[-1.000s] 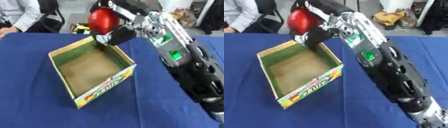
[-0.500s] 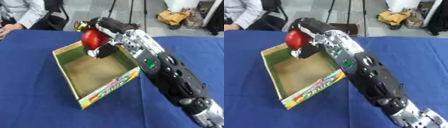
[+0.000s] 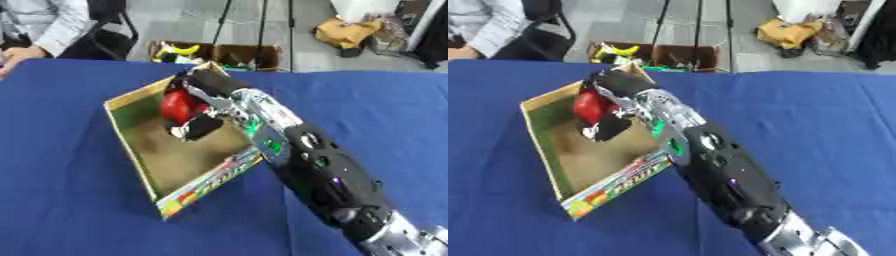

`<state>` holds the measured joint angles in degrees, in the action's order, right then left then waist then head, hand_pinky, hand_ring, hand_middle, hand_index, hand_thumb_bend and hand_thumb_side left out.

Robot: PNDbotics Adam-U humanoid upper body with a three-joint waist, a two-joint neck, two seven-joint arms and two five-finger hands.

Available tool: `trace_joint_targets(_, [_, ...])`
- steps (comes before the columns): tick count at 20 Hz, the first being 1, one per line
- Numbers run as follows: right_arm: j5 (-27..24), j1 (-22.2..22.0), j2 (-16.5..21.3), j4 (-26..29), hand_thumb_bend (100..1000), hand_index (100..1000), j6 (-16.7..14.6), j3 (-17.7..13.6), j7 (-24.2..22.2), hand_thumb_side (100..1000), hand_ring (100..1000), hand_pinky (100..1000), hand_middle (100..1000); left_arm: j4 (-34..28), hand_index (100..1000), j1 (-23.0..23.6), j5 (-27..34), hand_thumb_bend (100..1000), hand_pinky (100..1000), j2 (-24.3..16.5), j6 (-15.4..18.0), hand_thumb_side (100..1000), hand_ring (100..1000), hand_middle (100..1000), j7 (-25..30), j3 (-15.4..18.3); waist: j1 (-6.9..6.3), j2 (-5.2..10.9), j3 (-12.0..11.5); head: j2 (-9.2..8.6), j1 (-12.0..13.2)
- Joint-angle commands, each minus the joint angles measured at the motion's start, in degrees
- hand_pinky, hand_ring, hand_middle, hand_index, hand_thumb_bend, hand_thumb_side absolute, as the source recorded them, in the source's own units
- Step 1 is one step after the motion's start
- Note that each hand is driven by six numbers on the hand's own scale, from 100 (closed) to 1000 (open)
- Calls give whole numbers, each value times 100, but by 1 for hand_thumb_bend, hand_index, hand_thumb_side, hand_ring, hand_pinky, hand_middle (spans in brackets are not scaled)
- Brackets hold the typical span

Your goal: Pick up objects on the table and place them in the box.

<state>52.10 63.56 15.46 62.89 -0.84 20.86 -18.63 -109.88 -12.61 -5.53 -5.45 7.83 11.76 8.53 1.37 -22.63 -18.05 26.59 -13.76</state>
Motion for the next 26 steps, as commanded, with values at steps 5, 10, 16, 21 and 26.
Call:
trace_joint_targets(5, [588,7,-257,-427,100,806,42,-99,115,245,440,414,791,-67,658,-49,35,100,210,-35,24,836,409,502,0,0,-58,116,6,-40,20])
trace_joint_targets(10, [813,-6,-293,-472,100,857,25,-86,-128,306,484,444,805,-62,658,-40,32,100,210,-33,22,838,410,502,3,2,-54,122,-3,-30,31])
trace_joint_targets(16, [618,58,-181,-44,691,917,-123,-95,-437,746,706,676,870,-54,658,-20,25,100,211,-38,17,837,410,502,7,5,-73,153,57,14,49])
trace_joint_targets(21, [288,125,-30,239,708,939,-134,-183,-332,1000,791,802,916,-49,658,-8,25,100,211,-46,15,836,410,503,-1,10,-87,200,87,54,63])
trace_joint_targets(26, [-88,191,137,436,731,949,-188,-275,-276,1000,796,831,925,-41,658,8,18,100,211,-53,12,836,411,503,-2,13,-98,242,105,110,104])
